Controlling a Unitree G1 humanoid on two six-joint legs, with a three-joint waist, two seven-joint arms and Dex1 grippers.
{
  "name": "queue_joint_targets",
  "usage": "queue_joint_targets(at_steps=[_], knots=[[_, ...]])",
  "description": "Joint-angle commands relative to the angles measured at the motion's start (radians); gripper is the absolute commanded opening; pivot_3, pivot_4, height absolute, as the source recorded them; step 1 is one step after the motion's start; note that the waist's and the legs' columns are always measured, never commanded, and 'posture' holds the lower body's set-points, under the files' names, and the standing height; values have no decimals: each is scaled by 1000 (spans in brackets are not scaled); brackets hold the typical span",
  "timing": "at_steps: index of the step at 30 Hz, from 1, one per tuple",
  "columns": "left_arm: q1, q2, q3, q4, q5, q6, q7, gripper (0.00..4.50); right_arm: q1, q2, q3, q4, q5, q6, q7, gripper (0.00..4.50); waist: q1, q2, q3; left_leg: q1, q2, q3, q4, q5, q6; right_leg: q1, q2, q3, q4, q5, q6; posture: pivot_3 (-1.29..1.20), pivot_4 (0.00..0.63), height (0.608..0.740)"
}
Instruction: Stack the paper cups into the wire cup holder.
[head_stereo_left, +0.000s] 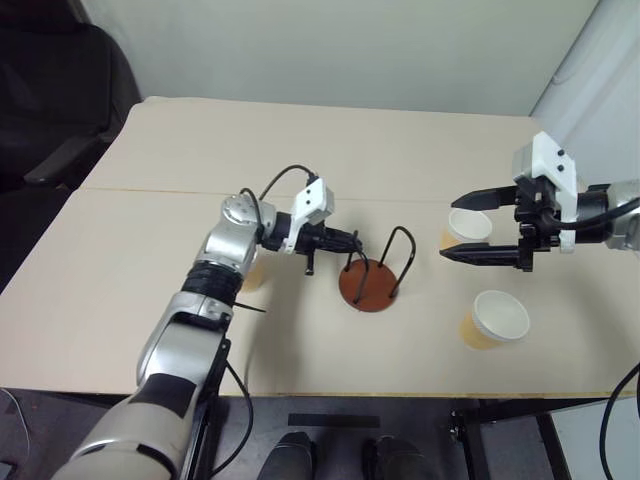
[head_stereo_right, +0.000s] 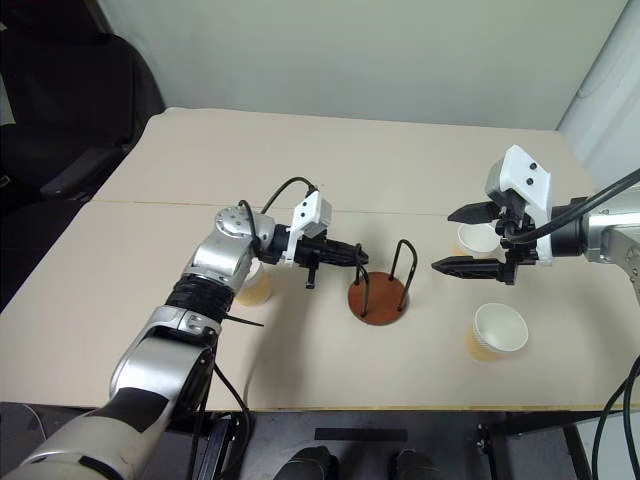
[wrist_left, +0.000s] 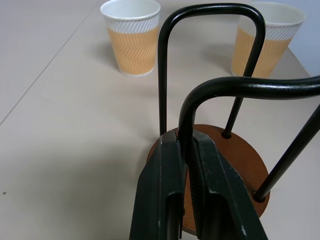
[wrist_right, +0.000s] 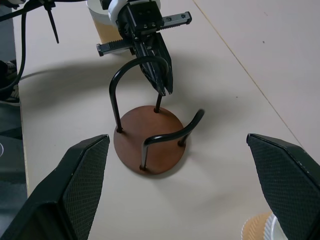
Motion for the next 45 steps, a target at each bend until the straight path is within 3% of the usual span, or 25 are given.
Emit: queue_joint_targets(at_steps=[1,7,24,32,35,40,45], knots=[[-3,-13,1,-58,-29,12,-14,332,-8,-17,-38,-12,2,-14,0,4500,0,0,0,0,0,0,0,0,0,0,0,0,0,0,0,0,150,740],[9,-11,-7,-99,-40,22,-36,2226,-11,-15,-36,-11,2,-13,-2,4500,0,0,0,0,0,0,2,0,0,0,0,0,3,0,0,0,150,740],[-64,136,-35,-28,46,-167,-46,2226,-11,0,-18,5,-10,-30,-4,4500,-3,0,0,0,0,0,13,-2,3,0,0,1,11,1,2,0,150,740],[-117,164,-7,26,33,-146,-51,2226,-9,6,-10,23,-23,-46,-1,4500,-3,0,0,-1,0,0,12,-2,4,0,0,1,9,1,2,0,150,740],[-128,176,6,36,37,-153,-17,2831,-11,7,-9,27,-27,-51,0,4500,-4,0,0,-1,0,0,12,-3,4,0,0,1,8,1,2,0,150,740],[-133,181,42,12,10,-135,-4,4492,-13,8,-3,39,-37,-60,3,4500,-4,0,0,-2,0,0,12,-3,4,0,0,1,7,1,2,0,150,740],[-146,210,91,-41,-59,-99,-60,4492,-25,-2,47,148,-132,-155,22,4500,-5,0,0,-2,0,0,12,-3,5,0,0,1,7,1,2,0,150,740]])
